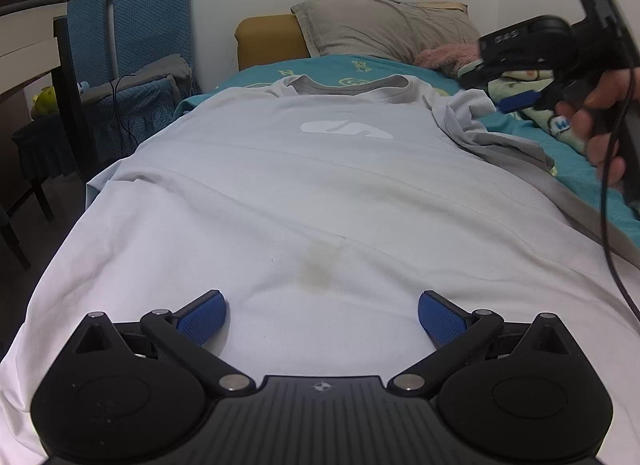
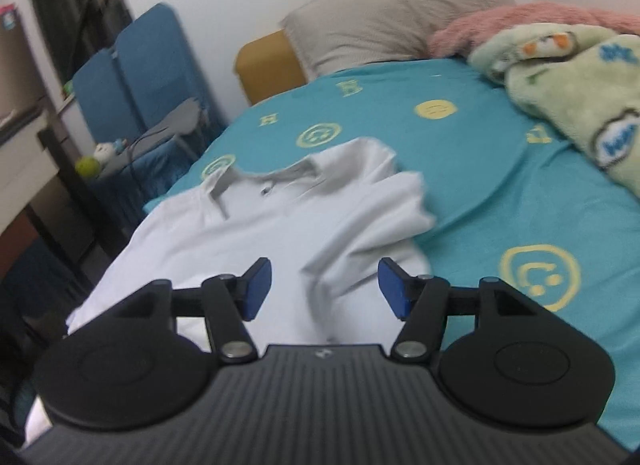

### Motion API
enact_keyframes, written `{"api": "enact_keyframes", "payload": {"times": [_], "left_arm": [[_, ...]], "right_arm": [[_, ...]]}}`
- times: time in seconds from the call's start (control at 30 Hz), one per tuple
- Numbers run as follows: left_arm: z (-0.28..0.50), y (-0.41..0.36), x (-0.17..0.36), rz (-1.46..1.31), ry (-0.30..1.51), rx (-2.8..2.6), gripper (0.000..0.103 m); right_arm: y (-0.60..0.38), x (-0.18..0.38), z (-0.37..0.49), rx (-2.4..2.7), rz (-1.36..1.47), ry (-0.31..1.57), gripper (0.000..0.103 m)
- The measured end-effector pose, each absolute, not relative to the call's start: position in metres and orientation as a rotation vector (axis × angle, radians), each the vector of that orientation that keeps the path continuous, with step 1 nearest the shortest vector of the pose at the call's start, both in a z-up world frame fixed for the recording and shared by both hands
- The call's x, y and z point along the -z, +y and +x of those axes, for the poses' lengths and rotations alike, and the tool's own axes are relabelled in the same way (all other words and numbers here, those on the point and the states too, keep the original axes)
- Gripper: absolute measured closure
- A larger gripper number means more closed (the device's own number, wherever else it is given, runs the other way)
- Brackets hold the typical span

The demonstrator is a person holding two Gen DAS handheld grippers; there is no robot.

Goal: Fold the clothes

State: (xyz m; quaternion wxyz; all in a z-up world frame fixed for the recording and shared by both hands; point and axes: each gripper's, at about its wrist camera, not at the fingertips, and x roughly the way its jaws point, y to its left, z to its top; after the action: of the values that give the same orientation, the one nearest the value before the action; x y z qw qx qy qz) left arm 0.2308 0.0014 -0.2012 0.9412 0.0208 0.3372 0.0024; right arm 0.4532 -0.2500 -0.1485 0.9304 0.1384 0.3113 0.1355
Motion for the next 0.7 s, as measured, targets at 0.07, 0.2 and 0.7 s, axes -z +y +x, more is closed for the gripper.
{"api": "enact_keyframes", "payload": {"times": [0.07,0.2,0.7], "left_arm": [[0.231,0.001,0.201,0.042,0.688,-0.005,0.000],[0.230,0.002,0.201,0.042,0.688,-0.004,0.000],[0.229,0.003,0.200,0.042,0.688,-0.001,0.000]], "right_arm": [[-0.267,0.138,0.451,-0.257,0.316,0.612,0.042],[-0.301,0.128,0.444,-0.192,0.464,0.590,0.040],[-0.339,0.129,0.419,-0.146,0.726,0.588,0.039]]}}
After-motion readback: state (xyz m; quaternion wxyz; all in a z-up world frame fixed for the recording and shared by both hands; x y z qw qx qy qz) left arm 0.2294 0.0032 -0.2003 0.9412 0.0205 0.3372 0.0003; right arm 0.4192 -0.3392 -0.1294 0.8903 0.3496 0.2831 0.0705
